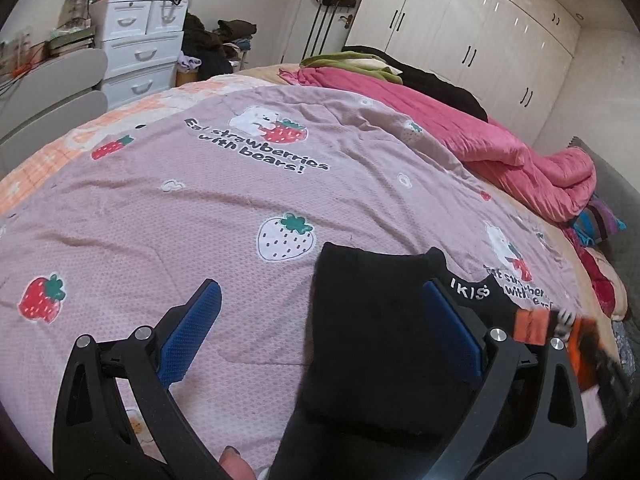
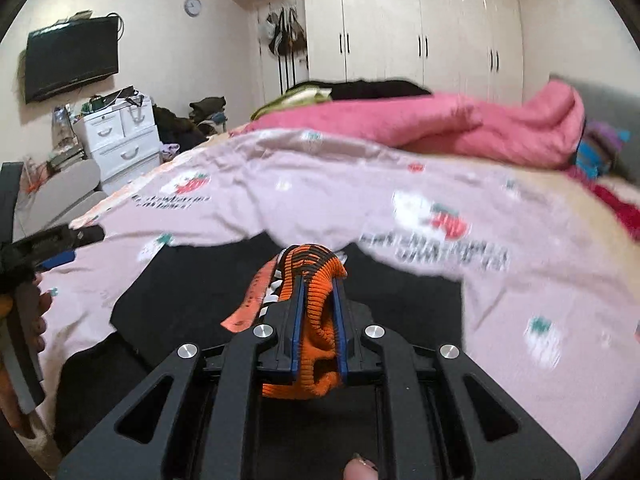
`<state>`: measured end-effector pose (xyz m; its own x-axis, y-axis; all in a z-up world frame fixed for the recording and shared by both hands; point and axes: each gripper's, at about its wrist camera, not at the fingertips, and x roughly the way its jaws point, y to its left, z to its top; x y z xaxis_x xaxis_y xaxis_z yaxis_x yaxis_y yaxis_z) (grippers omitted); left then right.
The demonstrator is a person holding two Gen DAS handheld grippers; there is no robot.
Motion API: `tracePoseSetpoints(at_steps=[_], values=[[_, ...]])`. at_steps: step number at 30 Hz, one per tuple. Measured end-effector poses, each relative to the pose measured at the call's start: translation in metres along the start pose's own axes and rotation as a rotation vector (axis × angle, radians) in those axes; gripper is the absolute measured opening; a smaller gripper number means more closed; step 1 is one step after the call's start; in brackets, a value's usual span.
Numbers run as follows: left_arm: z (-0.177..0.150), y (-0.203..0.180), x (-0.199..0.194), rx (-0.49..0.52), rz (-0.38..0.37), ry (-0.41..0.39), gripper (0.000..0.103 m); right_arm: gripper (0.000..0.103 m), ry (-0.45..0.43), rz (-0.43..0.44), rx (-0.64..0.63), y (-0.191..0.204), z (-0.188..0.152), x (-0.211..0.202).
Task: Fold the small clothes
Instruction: 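Grasp the laid orange cuff with the right tool and straighten it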
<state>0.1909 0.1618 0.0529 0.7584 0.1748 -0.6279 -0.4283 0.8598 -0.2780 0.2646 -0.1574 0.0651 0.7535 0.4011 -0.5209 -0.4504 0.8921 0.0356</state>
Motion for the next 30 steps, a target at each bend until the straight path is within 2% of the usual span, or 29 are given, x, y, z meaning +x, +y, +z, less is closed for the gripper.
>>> tracePoseSetpoints(at_steps=[9, 22, 30], values=[[-0.012, -0.023, 0.019, 0.07, -0.009, 0.048, 0.094, 0.012, 0.077, -0.031, 0.142, -0.044, -0.011, 0.027], [-0.036, -0.068, 0.039, 0.216, -0.04, 0.105, 0.094, 0.014, 0.129, -0.077, 0.122, -0.043, -0.026, 0.032], [-0.043, -0.078, 0.043, 0.247, -0.071, 0.123, 0.094, 0.015, 0.13, -0.095, 0.119, -0.044, -0.026, 0.031]])
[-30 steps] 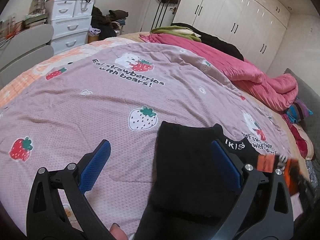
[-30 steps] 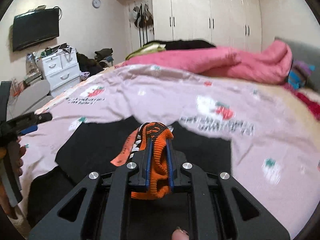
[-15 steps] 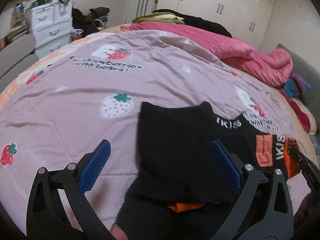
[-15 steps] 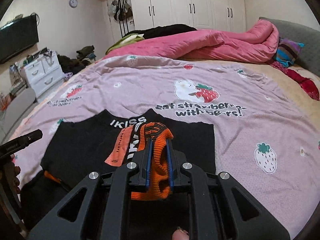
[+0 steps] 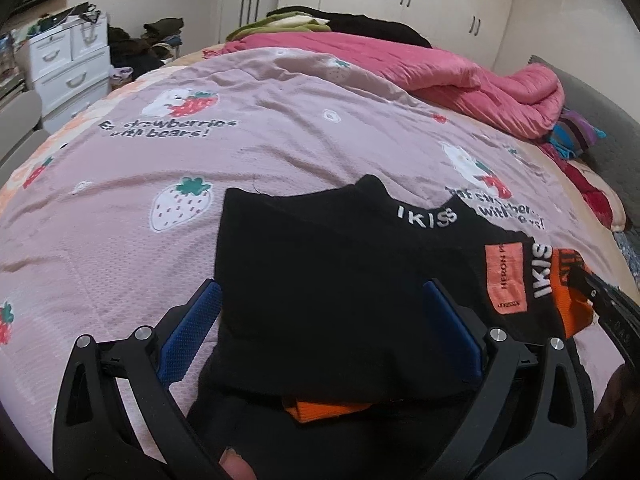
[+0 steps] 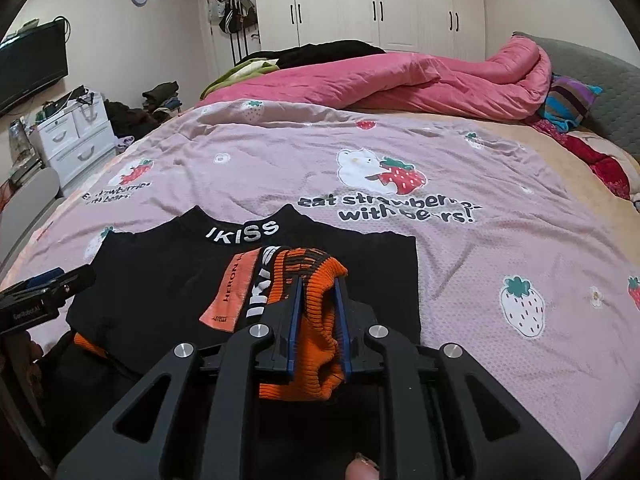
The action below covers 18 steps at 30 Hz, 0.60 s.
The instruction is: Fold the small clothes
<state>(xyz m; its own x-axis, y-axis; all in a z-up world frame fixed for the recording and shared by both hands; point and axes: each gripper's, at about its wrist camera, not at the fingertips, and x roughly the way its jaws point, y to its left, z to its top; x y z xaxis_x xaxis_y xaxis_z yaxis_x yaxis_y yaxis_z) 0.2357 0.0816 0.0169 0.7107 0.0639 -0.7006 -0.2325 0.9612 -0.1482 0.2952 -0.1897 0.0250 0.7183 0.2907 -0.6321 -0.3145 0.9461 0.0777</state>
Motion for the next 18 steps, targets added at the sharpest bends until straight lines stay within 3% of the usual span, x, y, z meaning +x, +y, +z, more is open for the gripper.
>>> tracePoseSetpoints(at_steps=[8, 13, 18], values=[[-0.004, -0.011, 0.002, 0.035, -0.023, 0.013, 0.084, 0.016, -0.033, -0.04, 0.022, -0.008, 0.001, -0.008], [-0.005, -0.013, 0.003, 0.019, -0.055, 0.022, 0.061, 0.018, -0.033, -0.024, 0.014, -0.006, 0.002, -0.012], [-0.007, -0.018, 0.007, 0.039, -0.068, 0.042, 0.06, 0.028, -0.007, 0.032, 0.002, 0.005, 0.0, -0.01]])
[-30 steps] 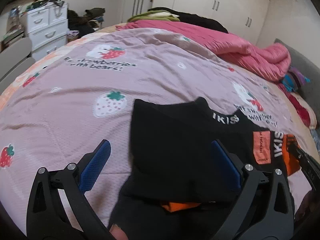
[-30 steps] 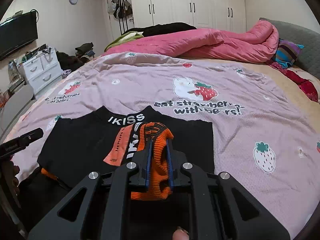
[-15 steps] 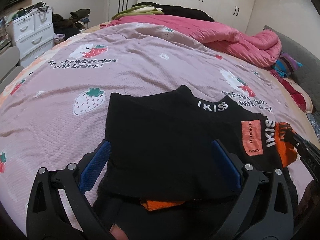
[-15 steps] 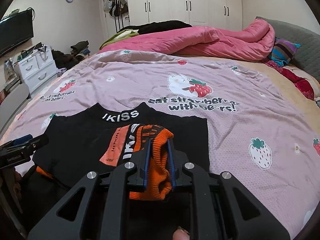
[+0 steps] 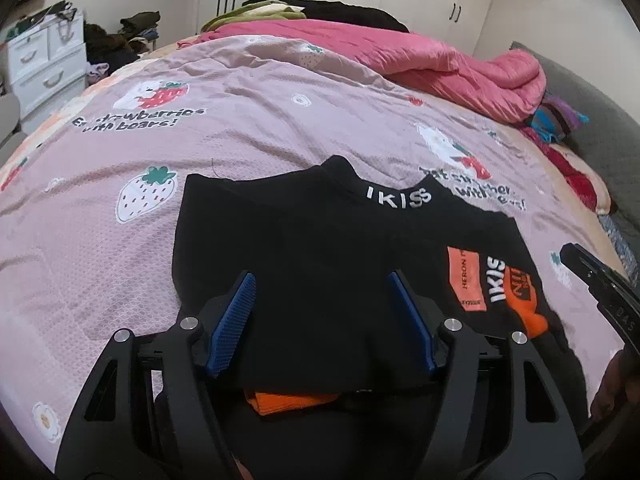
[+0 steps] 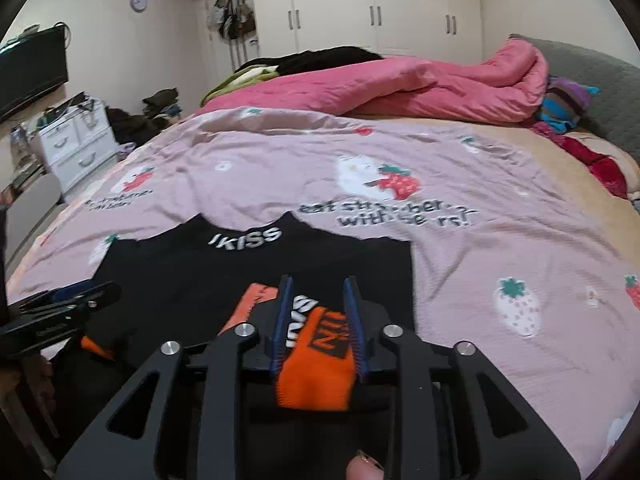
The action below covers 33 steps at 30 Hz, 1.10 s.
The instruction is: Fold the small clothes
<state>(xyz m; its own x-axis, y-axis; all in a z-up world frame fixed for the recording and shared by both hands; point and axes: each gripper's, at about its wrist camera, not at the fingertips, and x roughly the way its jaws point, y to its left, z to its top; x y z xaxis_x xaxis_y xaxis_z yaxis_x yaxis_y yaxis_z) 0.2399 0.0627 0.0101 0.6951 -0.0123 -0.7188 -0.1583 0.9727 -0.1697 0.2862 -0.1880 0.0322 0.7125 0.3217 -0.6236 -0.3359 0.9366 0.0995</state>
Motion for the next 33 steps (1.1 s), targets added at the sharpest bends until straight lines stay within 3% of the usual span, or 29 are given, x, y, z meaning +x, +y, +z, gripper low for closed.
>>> tracePoseSetpoints(at_steps=[5, 7, 15, 23, 33], values=[[-0.004, -0.004, 0.007, 0.03, 0.015, 0.031, 0.062, 0.033, 0.026, 0.047, -0.034, 0.019, -0.003, 0.005], [-0.007, -0.004, 0.013, 0.04, 0.036, 0.055, 0.069, 0.038, 0.043, 0.072, -0.04, 0.026, -0.006, 0.008], [-0.023, 0.006, 0.028, 0.046, 0.094, 0.109, 0.07, 0.046, 0.119, 0.128, -0.075, 0.047, -0.018, 0.026], [-0.023, 0.007, 0.027, 0.038, 0.087, 0.109, 0.07, 0.048, 0.25, 0.01, -0.069, 0.032, -0.04, 0.059], [-0.023, 0.005, 0.027, 0.037, 0.088, 0.106, 0.07, 0.049, 0.256, 0.069, 0.051, 0.009, -0.043, 0.053]])
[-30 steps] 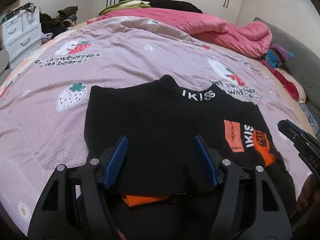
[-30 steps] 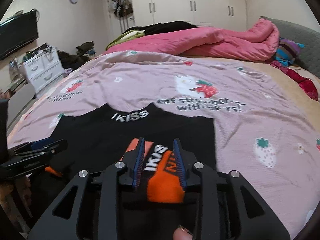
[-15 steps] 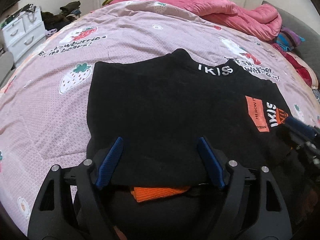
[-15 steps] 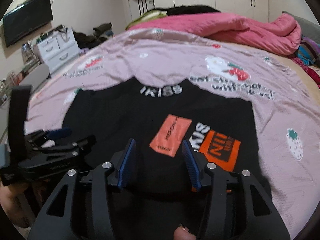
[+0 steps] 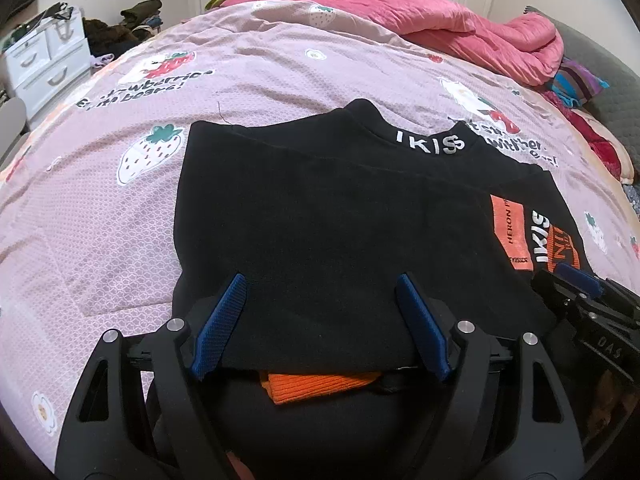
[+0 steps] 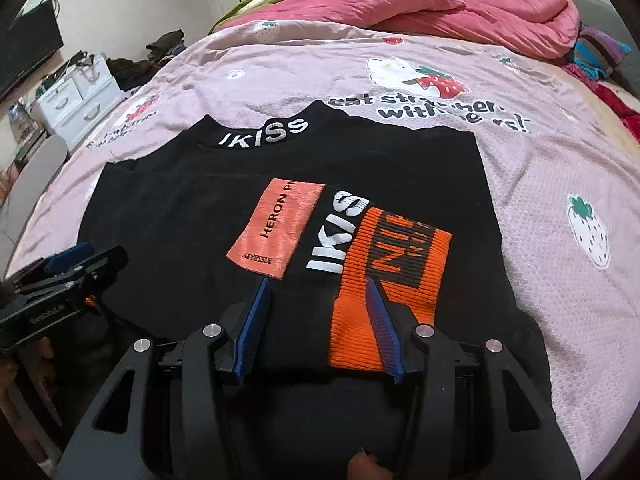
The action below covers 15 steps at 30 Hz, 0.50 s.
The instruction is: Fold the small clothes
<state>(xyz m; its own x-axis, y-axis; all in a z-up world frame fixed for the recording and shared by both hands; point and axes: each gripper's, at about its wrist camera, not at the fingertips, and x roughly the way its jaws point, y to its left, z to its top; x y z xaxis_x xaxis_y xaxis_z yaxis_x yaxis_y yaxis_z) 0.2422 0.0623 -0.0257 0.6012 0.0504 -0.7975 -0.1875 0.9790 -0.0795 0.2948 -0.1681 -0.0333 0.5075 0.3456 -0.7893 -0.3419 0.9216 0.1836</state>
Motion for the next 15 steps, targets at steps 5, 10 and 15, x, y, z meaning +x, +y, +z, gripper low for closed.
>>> tracePoseSetpoints(at_steps=[5, 10, 15], values=[[0.0, 0.0, -0.001, 0.0, 0.002, -0.003, 0.07, 0.058, -0.021, 0.035, 0.047, -0.007, 0.001, -0.011], [0.004, 0.003, -0.017, -0.02, -0.017, -0.041, 0.075, 0.075, -0.078, 0.013, 0.048, -0.009, 0.002, -0.03], [0.005, 0.007, -0.025, -0.033, -0.004, -0.062, 0.078, 0.089, -0.134, -0.004, 0.061, -0.014, 0.007, -0.042]])
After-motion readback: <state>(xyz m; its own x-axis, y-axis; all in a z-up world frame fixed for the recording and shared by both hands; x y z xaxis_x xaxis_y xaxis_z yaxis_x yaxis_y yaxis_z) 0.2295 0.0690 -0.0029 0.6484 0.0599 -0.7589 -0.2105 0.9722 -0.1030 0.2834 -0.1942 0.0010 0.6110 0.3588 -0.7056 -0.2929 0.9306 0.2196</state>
